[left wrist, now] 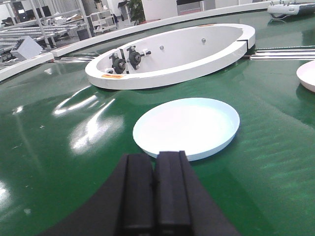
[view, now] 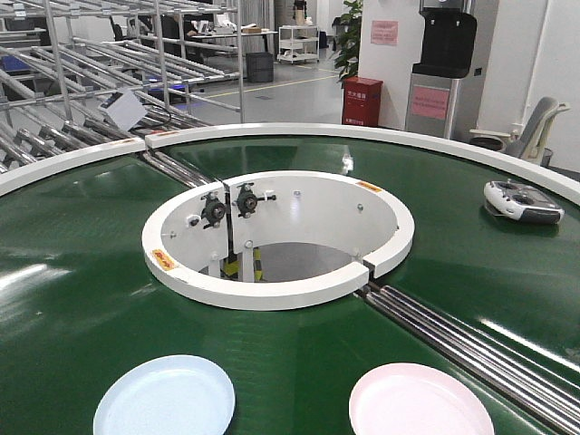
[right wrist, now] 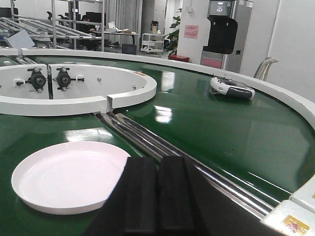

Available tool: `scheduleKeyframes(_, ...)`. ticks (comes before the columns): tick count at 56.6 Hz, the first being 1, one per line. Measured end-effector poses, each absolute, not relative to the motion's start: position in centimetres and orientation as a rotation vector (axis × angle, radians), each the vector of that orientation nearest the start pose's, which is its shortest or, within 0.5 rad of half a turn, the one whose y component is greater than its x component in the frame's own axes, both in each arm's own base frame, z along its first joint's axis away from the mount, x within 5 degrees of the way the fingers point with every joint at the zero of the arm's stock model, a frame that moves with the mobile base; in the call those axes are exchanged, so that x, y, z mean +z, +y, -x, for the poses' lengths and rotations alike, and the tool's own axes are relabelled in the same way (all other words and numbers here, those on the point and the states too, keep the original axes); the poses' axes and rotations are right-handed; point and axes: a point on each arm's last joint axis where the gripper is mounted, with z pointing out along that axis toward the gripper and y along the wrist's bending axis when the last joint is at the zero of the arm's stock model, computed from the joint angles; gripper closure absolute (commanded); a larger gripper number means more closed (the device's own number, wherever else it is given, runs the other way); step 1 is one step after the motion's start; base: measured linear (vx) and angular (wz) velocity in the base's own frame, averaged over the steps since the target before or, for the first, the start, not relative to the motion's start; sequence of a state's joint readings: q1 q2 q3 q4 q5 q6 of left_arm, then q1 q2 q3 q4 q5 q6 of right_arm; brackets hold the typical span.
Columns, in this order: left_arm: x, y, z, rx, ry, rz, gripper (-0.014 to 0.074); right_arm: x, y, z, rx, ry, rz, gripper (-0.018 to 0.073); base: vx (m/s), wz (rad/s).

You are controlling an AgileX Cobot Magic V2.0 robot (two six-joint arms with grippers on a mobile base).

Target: Grab plate from conveyor and place on tray

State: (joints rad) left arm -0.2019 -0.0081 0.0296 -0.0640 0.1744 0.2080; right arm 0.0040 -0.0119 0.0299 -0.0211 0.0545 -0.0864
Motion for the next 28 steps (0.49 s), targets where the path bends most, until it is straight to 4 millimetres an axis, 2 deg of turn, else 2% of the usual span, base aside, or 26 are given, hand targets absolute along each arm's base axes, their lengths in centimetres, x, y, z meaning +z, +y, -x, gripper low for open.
scheduleKeyframes(28, 18.78, -1.23, -5.52, -0.052, 1.653, -0.298, 0.0603, 19.88, 0.01, -5.68, -0.083, 1.554, 0.086, 0.0568, 0.00, 0.00)
